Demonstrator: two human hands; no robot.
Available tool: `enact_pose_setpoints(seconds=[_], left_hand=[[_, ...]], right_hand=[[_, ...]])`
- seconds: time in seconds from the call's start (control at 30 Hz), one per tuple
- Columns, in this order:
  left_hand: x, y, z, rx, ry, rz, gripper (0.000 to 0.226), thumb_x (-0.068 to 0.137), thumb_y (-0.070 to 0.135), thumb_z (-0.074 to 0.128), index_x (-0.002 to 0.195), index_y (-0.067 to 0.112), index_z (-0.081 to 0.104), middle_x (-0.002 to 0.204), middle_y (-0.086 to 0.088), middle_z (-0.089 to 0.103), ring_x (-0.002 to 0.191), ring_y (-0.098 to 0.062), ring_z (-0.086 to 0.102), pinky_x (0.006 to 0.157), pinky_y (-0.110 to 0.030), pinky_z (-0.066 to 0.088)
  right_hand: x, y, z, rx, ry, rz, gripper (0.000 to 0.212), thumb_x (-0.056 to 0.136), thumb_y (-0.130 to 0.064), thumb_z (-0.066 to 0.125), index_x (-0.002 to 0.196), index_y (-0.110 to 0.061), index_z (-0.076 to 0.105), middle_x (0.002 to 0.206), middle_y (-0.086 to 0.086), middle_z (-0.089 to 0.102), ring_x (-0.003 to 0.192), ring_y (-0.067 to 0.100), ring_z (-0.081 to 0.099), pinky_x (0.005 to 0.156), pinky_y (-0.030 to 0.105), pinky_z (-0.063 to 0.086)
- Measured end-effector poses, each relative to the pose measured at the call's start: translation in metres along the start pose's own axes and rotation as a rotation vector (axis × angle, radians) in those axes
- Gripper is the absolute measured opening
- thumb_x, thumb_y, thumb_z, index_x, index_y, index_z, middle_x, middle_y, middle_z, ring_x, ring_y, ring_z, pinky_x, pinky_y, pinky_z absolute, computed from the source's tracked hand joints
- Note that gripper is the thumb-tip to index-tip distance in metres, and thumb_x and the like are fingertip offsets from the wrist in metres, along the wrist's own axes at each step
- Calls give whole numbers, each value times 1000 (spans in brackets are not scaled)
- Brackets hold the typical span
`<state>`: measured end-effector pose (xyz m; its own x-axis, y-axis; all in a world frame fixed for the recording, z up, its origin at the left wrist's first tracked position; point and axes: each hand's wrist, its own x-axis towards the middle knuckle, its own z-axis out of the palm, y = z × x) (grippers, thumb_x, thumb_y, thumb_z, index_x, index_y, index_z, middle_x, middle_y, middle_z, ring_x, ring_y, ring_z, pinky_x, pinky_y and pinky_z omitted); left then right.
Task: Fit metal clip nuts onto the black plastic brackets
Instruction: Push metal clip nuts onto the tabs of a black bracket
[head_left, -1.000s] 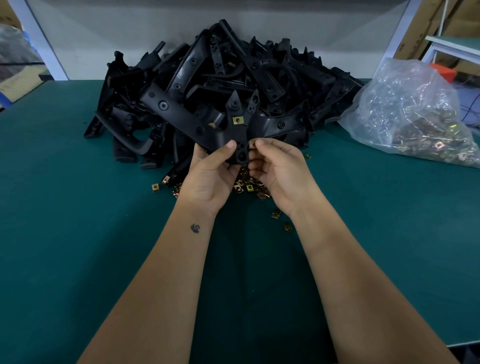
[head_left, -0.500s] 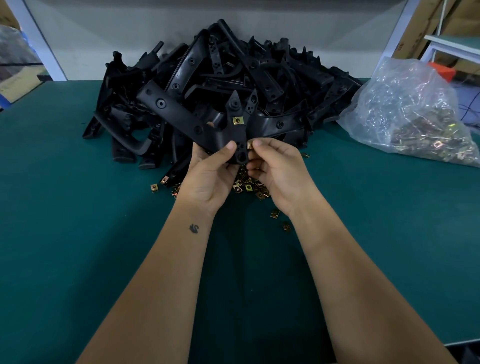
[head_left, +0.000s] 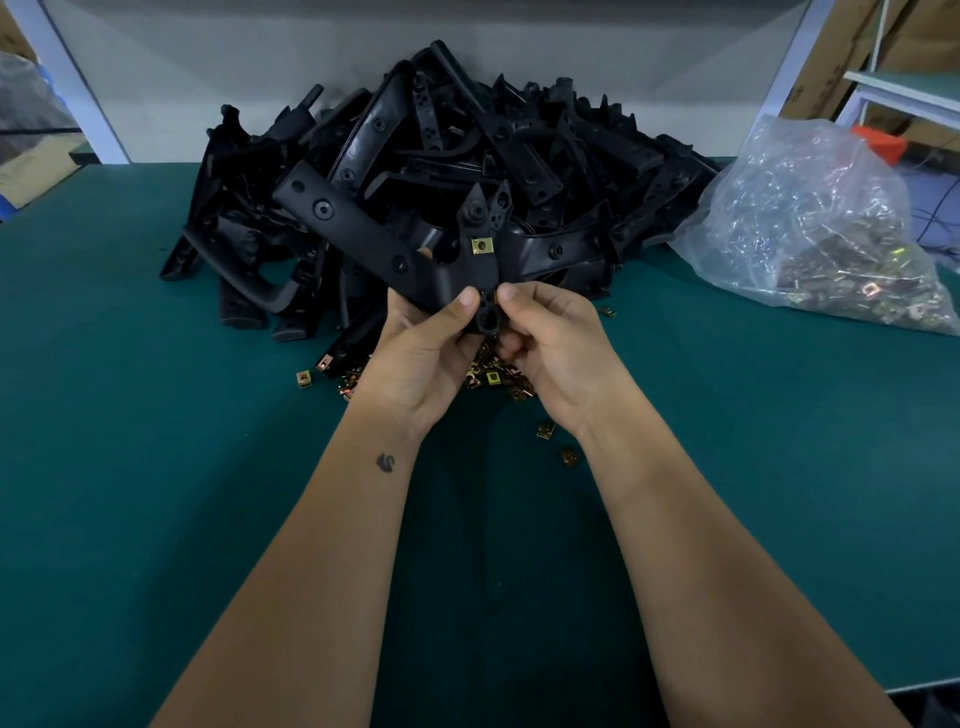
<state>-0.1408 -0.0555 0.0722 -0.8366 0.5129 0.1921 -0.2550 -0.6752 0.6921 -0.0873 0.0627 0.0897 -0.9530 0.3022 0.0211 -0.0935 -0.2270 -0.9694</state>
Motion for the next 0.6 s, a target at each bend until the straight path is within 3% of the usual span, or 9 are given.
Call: enact_pose_setpoints(seconds=[0.27,0.6], left_hand=[[1,-1,-2,6,-39,-7,53,82,8,66,130,16,43,110,-6,67,99,-20,66,87,-33,55],[0,2,-7,-31,-76,-54,32,86,4,57,116,15,50,102,-7,71,96,-22,69,85,-31,58]], right_hand=[[-2,-1,4,6,-20,-3,22,97,-15,59,75,-16,60,56,-8,50,51,6,43,61,27,38],[-3,-4,1,33,-98,8,29,98,-9,57,70,-15,53,54,-10,42,47,5,36,52,20,37]])
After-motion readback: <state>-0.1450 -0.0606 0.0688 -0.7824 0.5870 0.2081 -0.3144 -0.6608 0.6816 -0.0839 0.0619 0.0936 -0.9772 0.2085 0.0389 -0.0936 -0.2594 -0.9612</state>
